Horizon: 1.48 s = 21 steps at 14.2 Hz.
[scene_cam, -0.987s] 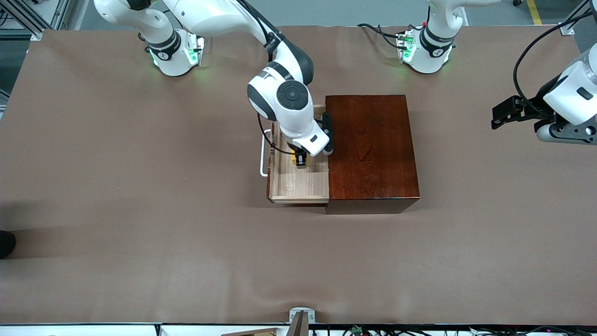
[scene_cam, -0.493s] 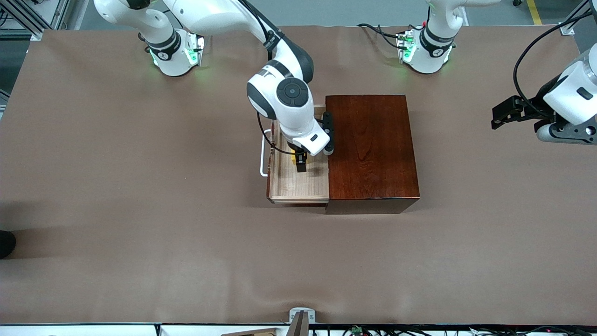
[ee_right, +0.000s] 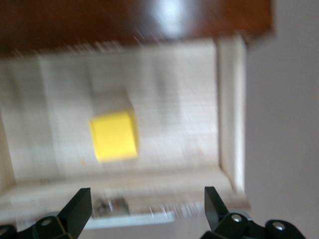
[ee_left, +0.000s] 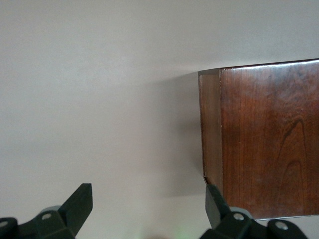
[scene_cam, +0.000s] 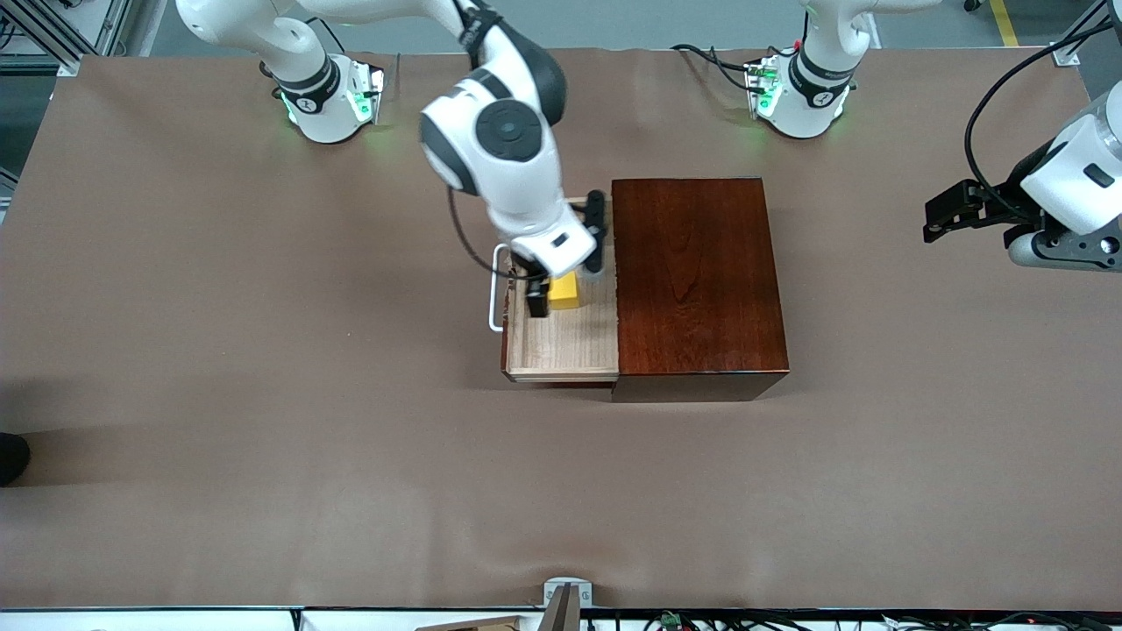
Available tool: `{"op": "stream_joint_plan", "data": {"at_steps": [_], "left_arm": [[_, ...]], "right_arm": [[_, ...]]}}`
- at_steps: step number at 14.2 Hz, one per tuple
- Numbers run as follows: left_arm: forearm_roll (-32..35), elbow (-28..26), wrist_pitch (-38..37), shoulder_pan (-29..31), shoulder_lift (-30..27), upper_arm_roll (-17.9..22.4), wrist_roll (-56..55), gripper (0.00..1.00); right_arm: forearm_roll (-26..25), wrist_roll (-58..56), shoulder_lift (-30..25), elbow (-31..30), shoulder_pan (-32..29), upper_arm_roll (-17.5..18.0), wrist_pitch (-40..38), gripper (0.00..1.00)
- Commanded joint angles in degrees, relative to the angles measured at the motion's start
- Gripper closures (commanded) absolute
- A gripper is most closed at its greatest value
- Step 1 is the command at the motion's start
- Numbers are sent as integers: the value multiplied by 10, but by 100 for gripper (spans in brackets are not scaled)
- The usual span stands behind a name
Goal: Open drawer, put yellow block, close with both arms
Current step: 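Withdraw the right gripper from the drawer while the left gripper returns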
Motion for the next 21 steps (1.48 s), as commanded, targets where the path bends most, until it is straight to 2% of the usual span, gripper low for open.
{"op": "stream_joint_plan", "data": {"at_steps": [1,6,11,18,21], "left_arm": [[3,3,-5,-6,-1,-2,-5,0],[3,35,1,-29,31,-23,-8,0],[-2,41,42,-91,53,-32,-8,0],[-36,40,97,-234,82,-37,-8,0],[-25,40,134,-313,103,-37,-8,0]], "right_arm": [[-6,11,-34,-13,-61,3,-36,0],[-4,11,-73,-16,-172,3,-76,0],[2,11,-95,-17,-262,4,-102,0],[23,11,-114,-25,-361,4,-125,0],[23,20,-138,-44,-393,3,-128,0]]}}
